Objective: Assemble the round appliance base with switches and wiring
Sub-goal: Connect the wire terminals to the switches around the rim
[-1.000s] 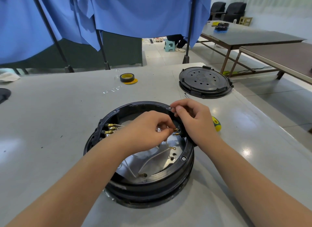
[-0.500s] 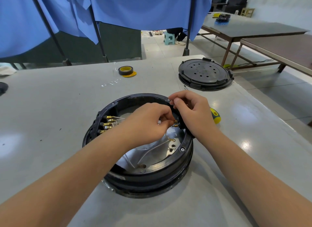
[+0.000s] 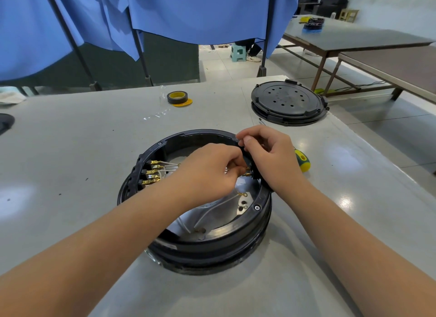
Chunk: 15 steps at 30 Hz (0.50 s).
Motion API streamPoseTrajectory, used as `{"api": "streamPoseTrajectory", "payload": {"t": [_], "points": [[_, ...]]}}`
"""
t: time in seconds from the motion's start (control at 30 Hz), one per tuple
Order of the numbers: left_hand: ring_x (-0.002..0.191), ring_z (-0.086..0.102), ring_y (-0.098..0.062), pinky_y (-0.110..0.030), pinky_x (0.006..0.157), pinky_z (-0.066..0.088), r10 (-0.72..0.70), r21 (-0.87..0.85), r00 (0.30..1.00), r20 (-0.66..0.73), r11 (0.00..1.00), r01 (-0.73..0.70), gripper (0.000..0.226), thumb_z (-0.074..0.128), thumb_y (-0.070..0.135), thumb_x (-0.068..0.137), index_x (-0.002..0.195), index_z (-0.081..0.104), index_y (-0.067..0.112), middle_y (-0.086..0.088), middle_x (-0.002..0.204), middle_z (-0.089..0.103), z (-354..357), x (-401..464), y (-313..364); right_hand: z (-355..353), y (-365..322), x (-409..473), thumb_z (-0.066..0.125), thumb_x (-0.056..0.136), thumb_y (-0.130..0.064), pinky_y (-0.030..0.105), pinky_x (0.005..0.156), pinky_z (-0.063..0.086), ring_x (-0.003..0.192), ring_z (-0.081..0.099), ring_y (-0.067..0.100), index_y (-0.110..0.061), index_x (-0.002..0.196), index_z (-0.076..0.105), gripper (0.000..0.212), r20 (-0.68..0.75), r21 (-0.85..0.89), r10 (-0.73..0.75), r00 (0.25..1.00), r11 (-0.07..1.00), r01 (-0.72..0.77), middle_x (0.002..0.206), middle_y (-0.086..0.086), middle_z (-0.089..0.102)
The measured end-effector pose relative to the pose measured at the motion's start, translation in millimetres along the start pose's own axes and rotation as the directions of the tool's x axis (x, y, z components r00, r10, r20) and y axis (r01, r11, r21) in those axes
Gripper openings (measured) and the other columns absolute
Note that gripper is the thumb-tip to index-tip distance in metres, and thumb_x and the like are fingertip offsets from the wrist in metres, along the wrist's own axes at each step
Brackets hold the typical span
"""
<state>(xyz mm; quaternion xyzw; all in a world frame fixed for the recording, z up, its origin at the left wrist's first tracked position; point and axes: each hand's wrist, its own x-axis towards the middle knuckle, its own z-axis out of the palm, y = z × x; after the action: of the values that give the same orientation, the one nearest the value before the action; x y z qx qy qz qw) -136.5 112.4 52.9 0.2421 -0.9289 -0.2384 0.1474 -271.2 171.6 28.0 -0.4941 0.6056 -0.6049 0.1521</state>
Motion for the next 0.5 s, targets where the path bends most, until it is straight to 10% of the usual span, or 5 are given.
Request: {"api": "streamPoseTrajectory", "payload": {"t": [0.5], "points": [[0.072, 0.058, -0.011, -0.040, 0.068, 0.052, 0.000, 0.046, 1.000, -0.009, 0.999, 0.000, 0.008, 0.059, 0.021, 0.089, 0.088, 0.066, 0.019, 0.005, 0.077, 0.065, -0.4, 0.1, -1.7, -3.0, -0.6, 1.2, 0.052, 0.091, -0.002, 0.019, 0.076, 0.052, 0.079, 0.064, 0.003, -0.023, 0.085, 0.069, 0.028, 0.020, -0.006, 0.001, 1.000, 1.000, -0.001, 0.079, -0.009, 0.067]]}}
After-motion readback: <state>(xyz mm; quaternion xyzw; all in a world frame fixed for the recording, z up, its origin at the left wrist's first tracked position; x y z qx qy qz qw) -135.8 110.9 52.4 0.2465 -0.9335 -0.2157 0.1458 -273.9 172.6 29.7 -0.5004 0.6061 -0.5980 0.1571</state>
